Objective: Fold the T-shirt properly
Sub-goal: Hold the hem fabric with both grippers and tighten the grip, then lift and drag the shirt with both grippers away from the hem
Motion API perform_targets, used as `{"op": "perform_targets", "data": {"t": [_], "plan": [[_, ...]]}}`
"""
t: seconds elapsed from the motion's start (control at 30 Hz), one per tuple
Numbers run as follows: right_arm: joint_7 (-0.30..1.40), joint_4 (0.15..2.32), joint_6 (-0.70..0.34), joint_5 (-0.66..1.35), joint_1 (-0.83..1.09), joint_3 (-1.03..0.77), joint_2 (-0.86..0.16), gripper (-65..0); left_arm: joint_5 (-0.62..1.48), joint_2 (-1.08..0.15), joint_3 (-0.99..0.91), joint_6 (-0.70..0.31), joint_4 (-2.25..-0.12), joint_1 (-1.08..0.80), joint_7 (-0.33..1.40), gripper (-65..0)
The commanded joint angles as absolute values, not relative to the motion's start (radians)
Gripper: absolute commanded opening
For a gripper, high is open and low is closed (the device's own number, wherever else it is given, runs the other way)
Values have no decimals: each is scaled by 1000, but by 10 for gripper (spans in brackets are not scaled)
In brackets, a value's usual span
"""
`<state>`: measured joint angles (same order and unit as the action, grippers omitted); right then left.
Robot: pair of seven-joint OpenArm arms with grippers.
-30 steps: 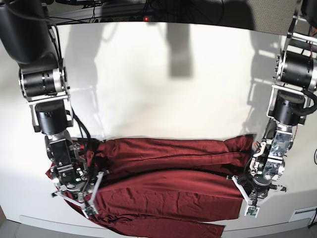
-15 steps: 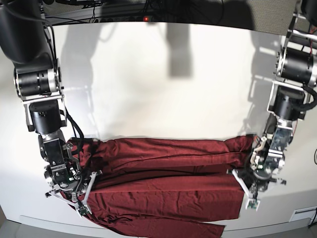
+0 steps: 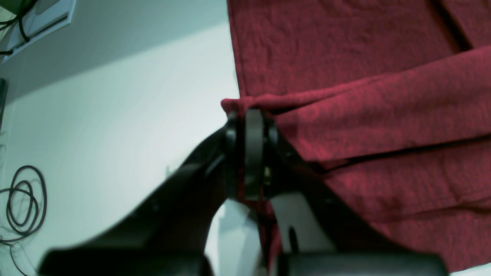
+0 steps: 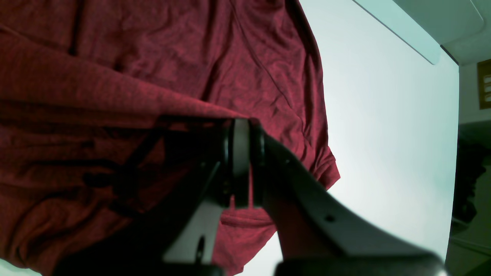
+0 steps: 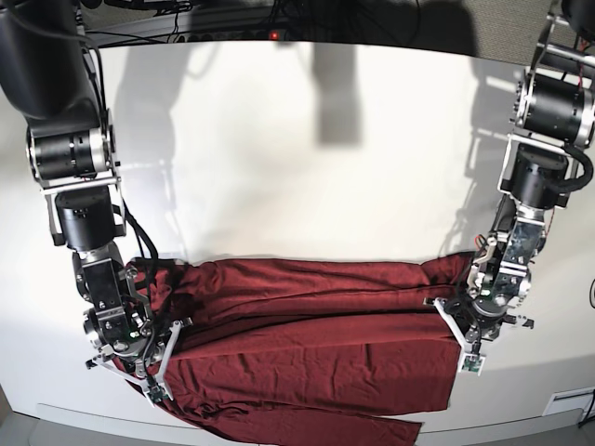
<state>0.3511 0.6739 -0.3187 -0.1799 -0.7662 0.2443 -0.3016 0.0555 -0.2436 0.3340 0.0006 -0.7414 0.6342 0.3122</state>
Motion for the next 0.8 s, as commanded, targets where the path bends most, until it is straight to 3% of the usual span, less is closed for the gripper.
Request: {"op": "perform_targets", "data": {"t": [0.0,0.07,0.17,0.37,0.5,0.6,0.77], "plan": [[329,689,-311,-180,-800,241,-310,-630,49,-250,329,10,-758,667,279,-650],[315,690,-308,-183,-797,241,-313,-516,49,-250,329,10,-758,667,263,-557],[281,690,-305,-223,-797,241,-316,-437,4,-250,329,10,-758,667,233,-453],[229,690,-297,-270,-801,241,-313,-409,-78,-253,329,12,-758,671,213,-452],[329,712,-300,-143,-799,241,-314,-409,30,-259,329,14,-797,670,343,-452],[342,771,-321,-42,-770,240,-326,-409,154,-278,329,14,-897,646,406,-452],[395,953,-322,-35,-661,232,-332,-409,243,-319,328,14,-1192,516,488,-452]]}}
